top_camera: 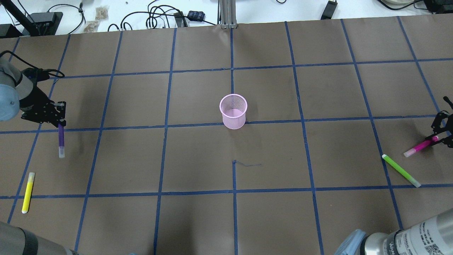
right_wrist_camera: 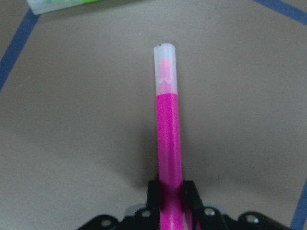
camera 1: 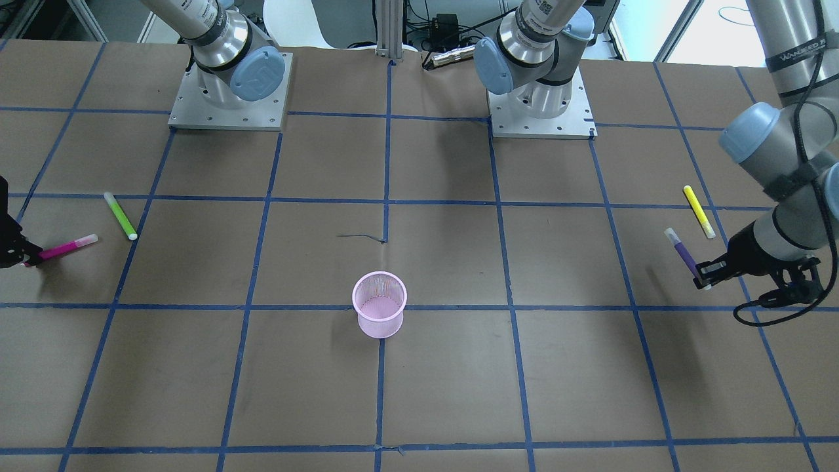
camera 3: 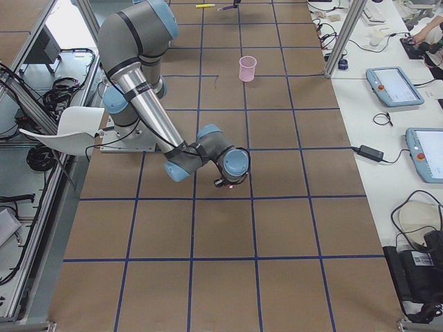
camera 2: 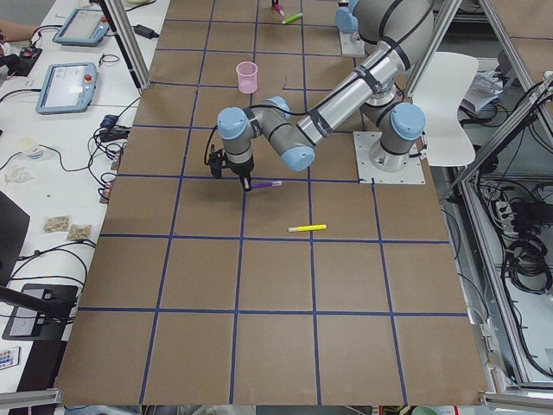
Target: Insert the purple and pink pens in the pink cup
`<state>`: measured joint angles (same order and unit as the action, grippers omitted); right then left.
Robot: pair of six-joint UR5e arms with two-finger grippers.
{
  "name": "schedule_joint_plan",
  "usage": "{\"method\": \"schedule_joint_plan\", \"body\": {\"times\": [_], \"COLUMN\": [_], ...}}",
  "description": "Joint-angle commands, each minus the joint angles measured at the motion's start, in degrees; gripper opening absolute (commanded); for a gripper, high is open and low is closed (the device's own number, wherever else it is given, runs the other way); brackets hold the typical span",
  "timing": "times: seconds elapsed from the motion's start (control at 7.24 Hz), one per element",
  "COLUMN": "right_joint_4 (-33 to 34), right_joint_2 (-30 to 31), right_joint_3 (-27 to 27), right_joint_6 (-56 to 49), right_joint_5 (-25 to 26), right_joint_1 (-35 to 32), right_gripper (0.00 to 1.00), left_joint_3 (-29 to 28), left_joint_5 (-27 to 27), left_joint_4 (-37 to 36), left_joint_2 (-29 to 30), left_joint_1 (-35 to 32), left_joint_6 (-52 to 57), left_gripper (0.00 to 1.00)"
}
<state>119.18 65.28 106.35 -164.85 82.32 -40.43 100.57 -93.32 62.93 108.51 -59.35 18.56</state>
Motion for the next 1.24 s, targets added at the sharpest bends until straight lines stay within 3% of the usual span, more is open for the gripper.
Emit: {"method": "schedule_joint_plan", "body": {"times": [0.0,0.41,0.69,1.11], "right_joint_4": [0.0,-0.9,-3.8,-4.0], "right_joint_2": [0.1,1.9,7.2,15.5], "right_joint_3": [0.0,-1.5,-3.0,-3.0], "right_joint_6": [0.1,3.2,7.9,23.3], "right_joint_5": [0.0,0.1,-0.1,0.2], "right_joint_1": [0.0,-0.3,-2.5,-15.8], "right_gripper": [0.17,0.12,0.13,0.13], "left_joint_3": [-5.3,-5.6,-5.5,-5.4], "left_joint_5": [-0.2,0.0,0.0,0.0], "left_joint_4": [4.9,4.8,4.8,4.8], "left_joint_2": [-2.6,-3.6,-3.6,-3.2], "left_joint_1": [-3.4,-3.7,-3.7,-3.7], "left_joint_6": [-0.1,0.0,0.0,-0.1], "left_gripper": [0.0,0.0,0.0,0.0]}}
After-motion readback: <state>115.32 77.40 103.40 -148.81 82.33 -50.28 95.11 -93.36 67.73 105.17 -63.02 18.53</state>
